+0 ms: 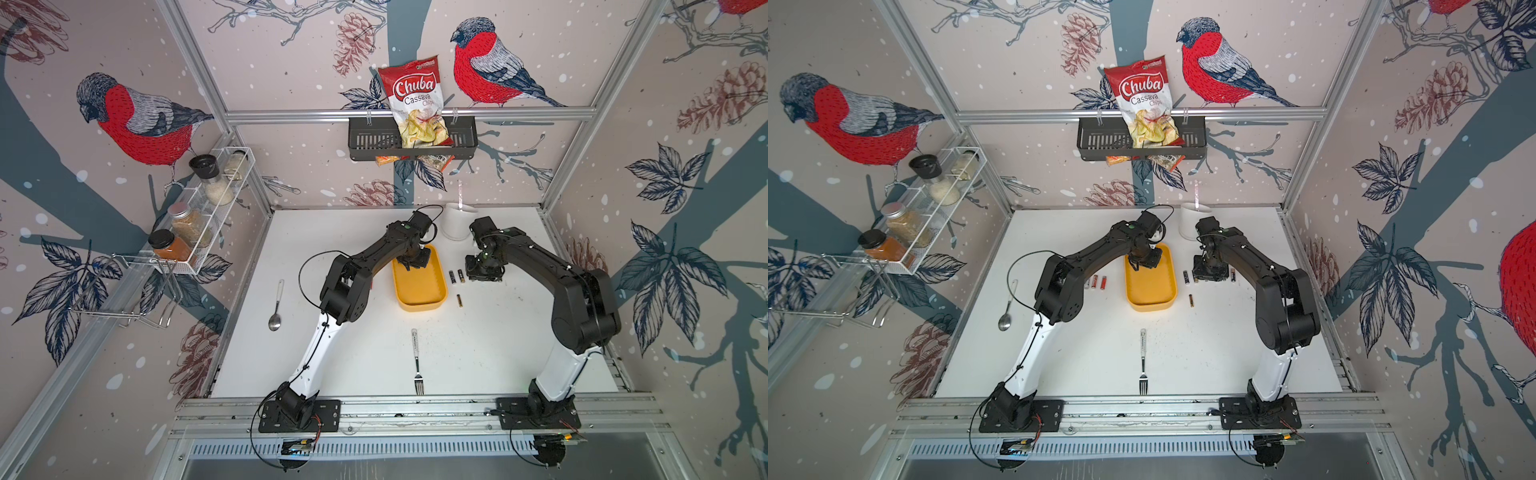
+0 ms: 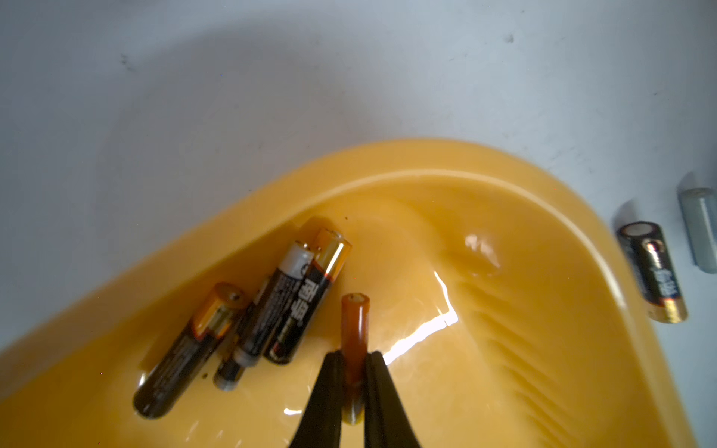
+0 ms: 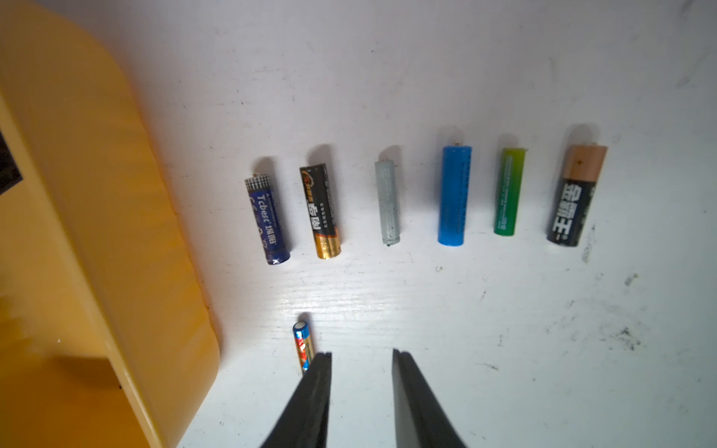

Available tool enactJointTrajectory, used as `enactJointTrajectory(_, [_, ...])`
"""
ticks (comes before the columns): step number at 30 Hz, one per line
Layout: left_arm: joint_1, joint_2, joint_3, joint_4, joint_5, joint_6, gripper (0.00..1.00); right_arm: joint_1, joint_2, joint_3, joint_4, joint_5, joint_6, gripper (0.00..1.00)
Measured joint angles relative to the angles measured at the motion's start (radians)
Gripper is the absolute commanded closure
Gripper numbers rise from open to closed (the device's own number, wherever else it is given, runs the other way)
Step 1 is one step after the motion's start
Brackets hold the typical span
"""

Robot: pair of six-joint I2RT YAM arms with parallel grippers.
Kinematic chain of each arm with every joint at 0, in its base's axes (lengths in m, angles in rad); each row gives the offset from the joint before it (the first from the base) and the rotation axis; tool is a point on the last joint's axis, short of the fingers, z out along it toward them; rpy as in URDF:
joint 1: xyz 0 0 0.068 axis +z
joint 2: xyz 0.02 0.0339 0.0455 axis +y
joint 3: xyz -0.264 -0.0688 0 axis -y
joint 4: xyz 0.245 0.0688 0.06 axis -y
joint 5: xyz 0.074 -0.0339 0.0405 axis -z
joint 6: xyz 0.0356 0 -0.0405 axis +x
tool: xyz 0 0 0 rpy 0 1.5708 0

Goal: Take the batteries out of the storage box
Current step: Pick up the battery from the storage box, then place the battery at the center of the board.

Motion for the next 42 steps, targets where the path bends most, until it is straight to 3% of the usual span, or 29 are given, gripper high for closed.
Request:
enactJointTrajectory(22, [-0.004, -0.241, -0.277, 0.055, -0.002, -0.041, 0.86, 0.063, 0.071, 0.148, -0.002, -0.018, 0.005, 0.66])
enactJointTrajectory(42, [0.085, -0.555, -0.607, 0.114, -0.039, -0.105, 0.86, 0.129, 0.177, 0.318, -0.035, -0.024, 0.008, 0.66])
